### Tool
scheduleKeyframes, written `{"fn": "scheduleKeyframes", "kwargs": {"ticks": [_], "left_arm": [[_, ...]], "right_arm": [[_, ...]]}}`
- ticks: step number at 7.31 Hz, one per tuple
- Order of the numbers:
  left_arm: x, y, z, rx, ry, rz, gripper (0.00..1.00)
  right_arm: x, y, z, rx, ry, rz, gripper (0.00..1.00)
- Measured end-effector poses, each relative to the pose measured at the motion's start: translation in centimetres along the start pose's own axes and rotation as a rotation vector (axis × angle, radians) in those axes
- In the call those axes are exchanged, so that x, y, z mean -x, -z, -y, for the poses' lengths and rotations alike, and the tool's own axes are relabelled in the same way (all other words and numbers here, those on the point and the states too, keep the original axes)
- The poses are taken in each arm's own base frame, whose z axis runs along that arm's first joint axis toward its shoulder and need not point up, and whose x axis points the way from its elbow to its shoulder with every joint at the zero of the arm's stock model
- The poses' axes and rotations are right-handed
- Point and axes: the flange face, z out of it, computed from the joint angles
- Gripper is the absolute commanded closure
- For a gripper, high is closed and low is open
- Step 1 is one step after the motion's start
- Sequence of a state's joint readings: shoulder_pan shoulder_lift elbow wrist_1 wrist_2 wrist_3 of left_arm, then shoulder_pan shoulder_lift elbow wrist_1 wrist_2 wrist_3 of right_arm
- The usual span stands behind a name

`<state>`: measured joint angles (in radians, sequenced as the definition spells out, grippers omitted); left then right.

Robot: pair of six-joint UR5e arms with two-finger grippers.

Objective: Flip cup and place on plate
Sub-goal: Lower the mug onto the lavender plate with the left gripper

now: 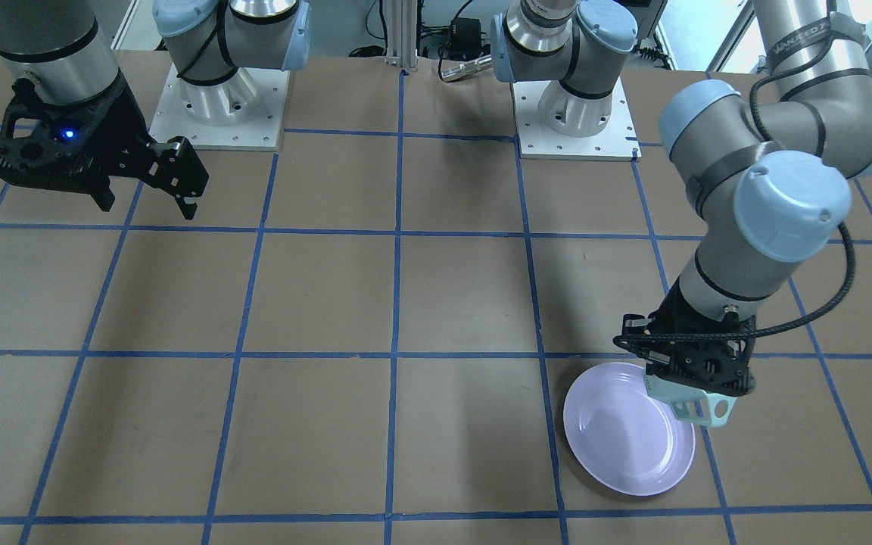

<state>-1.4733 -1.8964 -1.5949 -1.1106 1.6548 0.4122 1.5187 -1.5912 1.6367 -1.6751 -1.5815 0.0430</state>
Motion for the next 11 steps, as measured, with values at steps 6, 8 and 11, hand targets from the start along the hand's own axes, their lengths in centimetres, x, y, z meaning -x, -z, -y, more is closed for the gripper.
{"fn": "scheduleKeyframes", "kwargs": {"ticks": [6, 8, 11], "left_arm": [[-4.4, -5.7, -1.7, -0.128, -0.043, 0.119, 1.00], [-4.6, -7.9, -2.1, -0.138, -0.040, 0.131, 1.00], [-4.1, -10.2, -1.5, -0.112, -0.041, 0.135, 1.00]], "right_arm": [[0.0, 0.0, 0.0, -0.001, 0.000, 0.000, 0.00], [0.0, 0.0, 0.0, 0.000, 0.000, -0.001, 0.00], [0.0, 0.0, 0.0, -0.001, 0.000, -0.001, 0.00]]}}
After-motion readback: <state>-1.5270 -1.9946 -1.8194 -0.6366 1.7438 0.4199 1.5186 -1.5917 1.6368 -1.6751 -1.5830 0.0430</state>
